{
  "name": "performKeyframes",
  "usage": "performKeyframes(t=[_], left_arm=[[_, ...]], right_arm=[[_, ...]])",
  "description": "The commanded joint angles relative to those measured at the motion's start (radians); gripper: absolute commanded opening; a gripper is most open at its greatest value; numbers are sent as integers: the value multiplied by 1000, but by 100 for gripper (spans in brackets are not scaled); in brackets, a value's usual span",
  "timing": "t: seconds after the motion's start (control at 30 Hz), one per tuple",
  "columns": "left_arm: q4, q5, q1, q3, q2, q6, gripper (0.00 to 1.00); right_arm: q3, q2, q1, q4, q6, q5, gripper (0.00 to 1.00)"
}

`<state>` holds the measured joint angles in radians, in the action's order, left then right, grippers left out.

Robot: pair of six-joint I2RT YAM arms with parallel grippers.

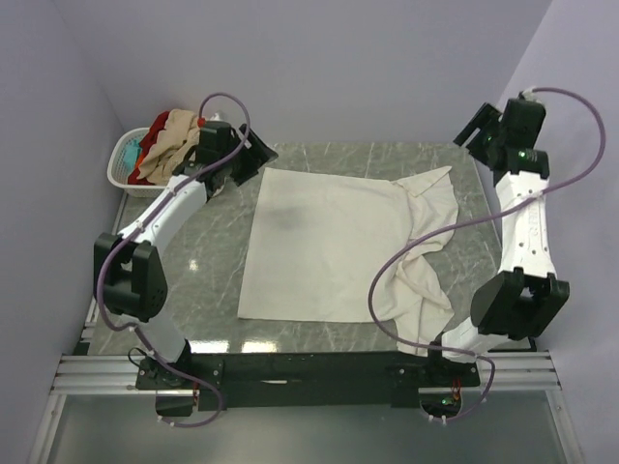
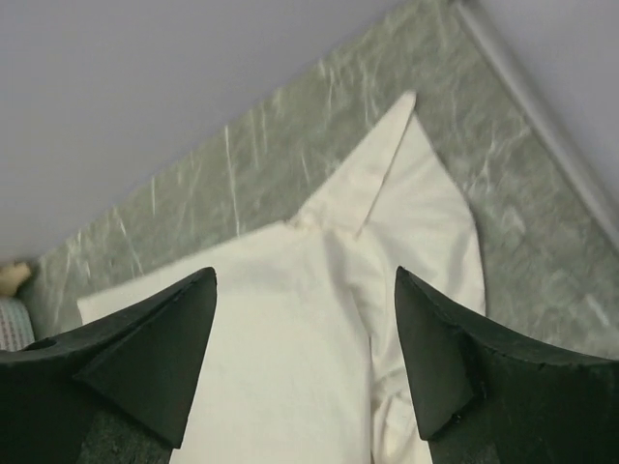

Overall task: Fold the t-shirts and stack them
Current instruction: Flatten the tshirt out

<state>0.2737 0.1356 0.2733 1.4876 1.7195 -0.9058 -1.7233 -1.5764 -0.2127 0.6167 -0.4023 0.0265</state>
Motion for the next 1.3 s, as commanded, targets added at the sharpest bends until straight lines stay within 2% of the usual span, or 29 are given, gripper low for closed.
performKeyframes(t=[0.0, 0.03, 0.2, 0.33, 0.4, 0.53, 0.73, 1.03, 1.27], left_arm=[[-36, 16, 44, -102, -58, -47, 81], [-42, 16, 55, -124, -64, -56, 81], [-57, 25, 89, -202, -61, -76, 83], [-57, 32, 89, -222, -25, -73, 84], [-65, 35, 89, -228, -9, -68, 84], [-80, 48, 89, -237, 43, -65, 85], [-102, 81, 89, -204, 146, -44, 85], [-80, 94, 89, -121, 261, -15, 86], [-61, 102, 86, -101, 308, -11, 86]], right_arm=[[175, 68, 10, -49, -26, 61, 80], [253, 84, 10, -55, -30, 67, 80], [444, 118, 7, -54, -59, 61, 77], [531, 96, -11, -57, -79, 64, 65], [563, 92, -25, -64, -81, 59, 62], [591, 69, -37, -66, -61, 30, 56], [642, 24, -40, -69, -64, -2, 53], [668, -43, -40, -89, -81, -85, 52], [666, -108, -40, -115, -98, -94, 53]])
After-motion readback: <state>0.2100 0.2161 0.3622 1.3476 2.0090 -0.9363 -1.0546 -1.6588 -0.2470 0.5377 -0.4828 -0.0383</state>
